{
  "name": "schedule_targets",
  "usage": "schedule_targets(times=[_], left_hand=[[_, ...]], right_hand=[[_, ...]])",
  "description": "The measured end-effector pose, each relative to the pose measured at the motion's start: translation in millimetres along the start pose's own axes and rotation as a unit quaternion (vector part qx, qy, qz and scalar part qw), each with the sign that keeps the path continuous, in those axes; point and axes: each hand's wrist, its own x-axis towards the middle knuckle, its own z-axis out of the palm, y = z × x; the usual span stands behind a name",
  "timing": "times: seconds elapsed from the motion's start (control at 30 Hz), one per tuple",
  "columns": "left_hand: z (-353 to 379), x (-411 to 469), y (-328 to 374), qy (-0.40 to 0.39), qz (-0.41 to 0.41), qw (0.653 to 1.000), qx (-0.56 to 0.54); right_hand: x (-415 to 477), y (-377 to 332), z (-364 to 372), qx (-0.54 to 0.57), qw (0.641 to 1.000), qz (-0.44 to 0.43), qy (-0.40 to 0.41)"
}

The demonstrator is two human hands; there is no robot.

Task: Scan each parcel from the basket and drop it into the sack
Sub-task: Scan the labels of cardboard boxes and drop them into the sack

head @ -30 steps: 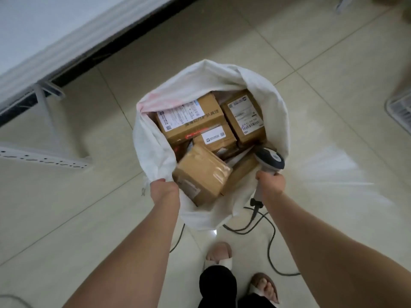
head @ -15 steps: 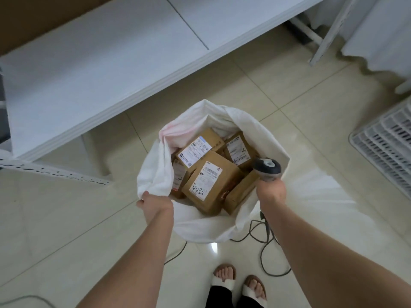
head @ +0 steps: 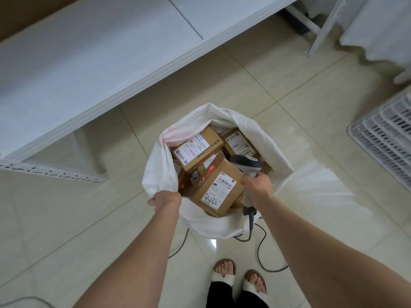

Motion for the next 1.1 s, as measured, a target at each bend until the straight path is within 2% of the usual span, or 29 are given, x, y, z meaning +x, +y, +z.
schedule_targets(times=[0.07, 0.1, 0.2, 0.27, 0.33, 0.43, 0.57, 0.73, 0.83, 0.9, 1.0, 1.1], left_hand=[[1, 3, -2, 0.032, 0.019, 0.997, -0.069], [4, 9, -3, 0.059, 0.036, 0.995, -0.069], [8, 36, -8, 0.104, 0.089, 0.99, 0.005], [9, 56, -14, 0.078, 0.111, 0.991, 0.006], [11, 74, -20, 0.05, 0.149, 0.985, 0.065], [14, 94, -37, 0.011, 0.166, 0.983, 0.074], [0, 102, -45, 0.014, 0.15, 0.987, 0.057], [-5, 117, -33, 0.014, 0.173, 0.983, 0.068], [-7, 113, -26, 0.018, 0.156, 0.98, 0.125], [-6, 104, -16, 0.011, 0.157, 0.976, 0.153], [-2, 92, -2, -0.014, 0.167, 0.97, 0.176], [1, 74, 8, -0.04, 0.18, 0.966, 0.184]], right_hand=[[13, 3, 7, -0.002, 1.0, 0.003, -0.031], [18, 3, 12, -0.005, 0.999, 0.004, -0.037], [53, 10, 34, -0.002, 1.0, -0.011, -0.023], [72, 14, 51, 0.007, 1.0, -0.004, -0.024], [77, 19, 74, 0.02, 0.998, 0.007, -0.058], [61, 30, 116, -0.031, 0.99, -0.023, -0.134], [52, 42, 156, -0.117, 0.971, -0.047, -0.203], [67, 43, 161, -0.131, 0.973, 0.018, -0.186], [62, 47, 153, -0.128, 0.976, 0.005, -0.176], [59, 44, 144, -0.081, 0.986, -0.002, -0.148], [56, 33, 129, -0.037, 0.993, -0.006, -0.111], [45, 22, 112, -0.036, 0.993, 0.004, -0.111]])
